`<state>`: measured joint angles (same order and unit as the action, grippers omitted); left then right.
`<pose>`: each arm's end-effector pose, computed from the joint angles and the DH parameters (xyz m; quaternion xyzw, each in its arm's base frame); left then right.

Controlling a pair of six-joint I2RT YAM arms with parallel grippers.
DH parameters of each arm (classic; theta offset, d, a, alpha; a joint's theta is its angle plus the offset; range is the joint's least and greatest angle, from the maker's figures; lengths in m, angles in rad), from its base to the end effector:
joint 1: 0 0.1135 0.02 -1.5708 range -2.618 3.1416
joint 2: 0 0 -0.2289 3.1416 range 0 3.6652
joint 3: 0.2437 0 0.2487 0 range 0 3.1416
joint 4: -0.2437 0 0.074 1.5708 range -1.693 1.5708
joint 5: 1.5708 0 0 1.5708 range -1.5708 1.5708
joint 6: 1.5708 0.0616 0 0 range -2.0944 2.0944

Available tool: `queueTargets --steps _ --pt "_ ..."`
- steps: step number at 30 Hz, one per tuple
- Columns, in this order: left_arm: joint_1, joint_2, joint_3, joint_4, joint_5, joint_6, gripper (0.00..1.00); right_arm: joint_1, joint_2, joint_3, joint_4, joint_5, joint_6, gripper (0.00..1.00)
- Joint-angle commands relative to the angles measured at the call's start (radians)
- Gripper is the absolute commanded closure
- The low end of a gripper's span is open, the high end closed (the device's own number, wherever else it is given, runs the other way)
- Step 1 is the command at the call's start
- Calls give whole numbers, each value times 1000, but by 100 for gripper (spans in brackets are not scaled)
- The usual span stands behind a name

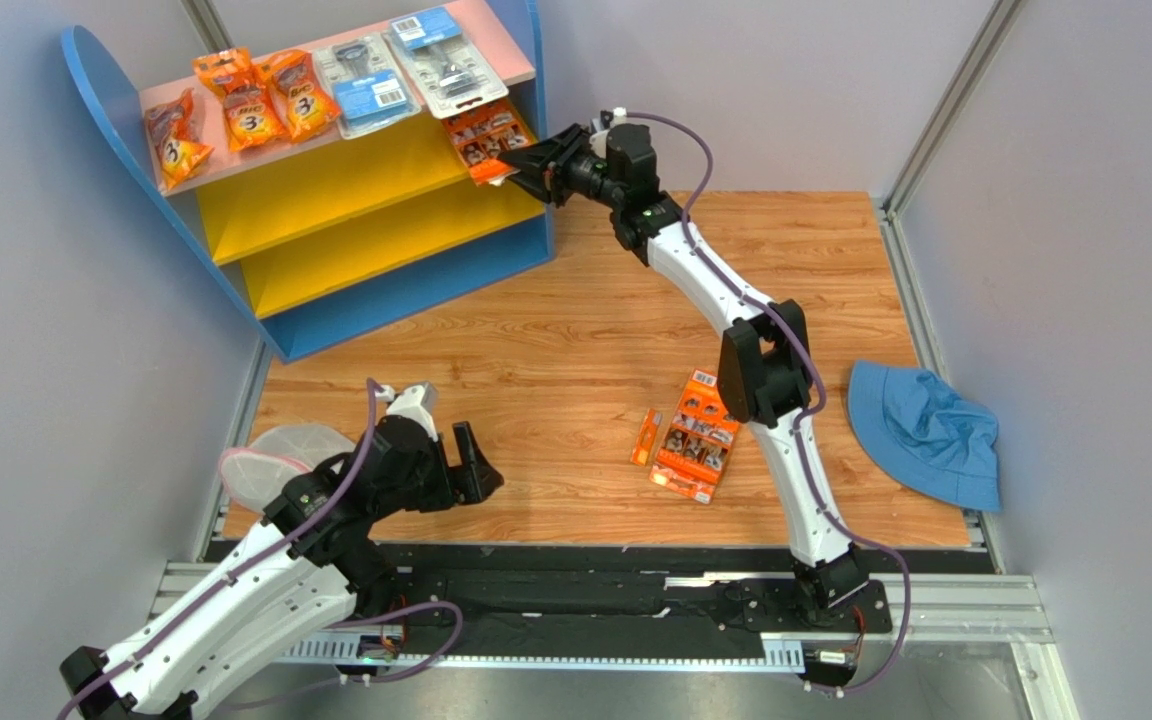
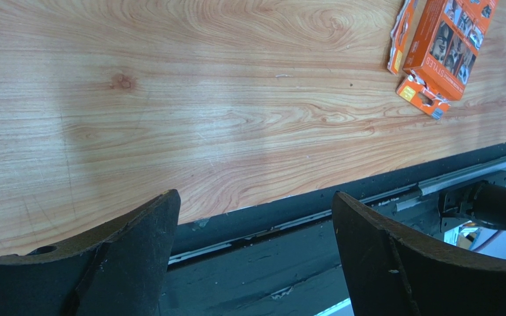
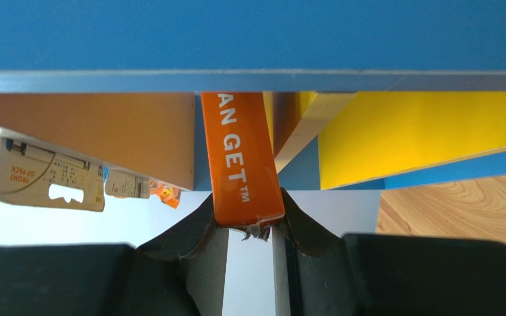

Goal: Place and organize the shaving razors onto the shelf

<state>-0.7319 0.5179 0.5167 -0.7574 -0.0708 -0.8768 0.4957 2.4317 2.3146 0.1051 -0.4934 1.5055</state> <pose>0.1226 -0.1043 0.1934 -0.0804 0.9147 -0.2618 0.2972 0.4862 0.2961 0.2925 0.1834 0.6868 0.6675 0.2217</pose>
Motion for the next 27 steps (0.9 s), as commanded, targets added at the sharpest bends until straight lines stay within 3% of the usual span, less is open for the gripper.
queueTargets --steps 1,5,15,27 --pt "-4 -9 -6 30 16 -7 7 -2 9 86 21 27 32 90" --pt "-3 -10 -9 38 20 -4 7 -5 10 89 21 39 33 83" --pt "-4 -12 -14 47 26 -1 8 -17 -3 83 22 44 32 53" --pt "-4 -12 -20 52 26 -1 8 -31 -58 -3 59 9 21 45"
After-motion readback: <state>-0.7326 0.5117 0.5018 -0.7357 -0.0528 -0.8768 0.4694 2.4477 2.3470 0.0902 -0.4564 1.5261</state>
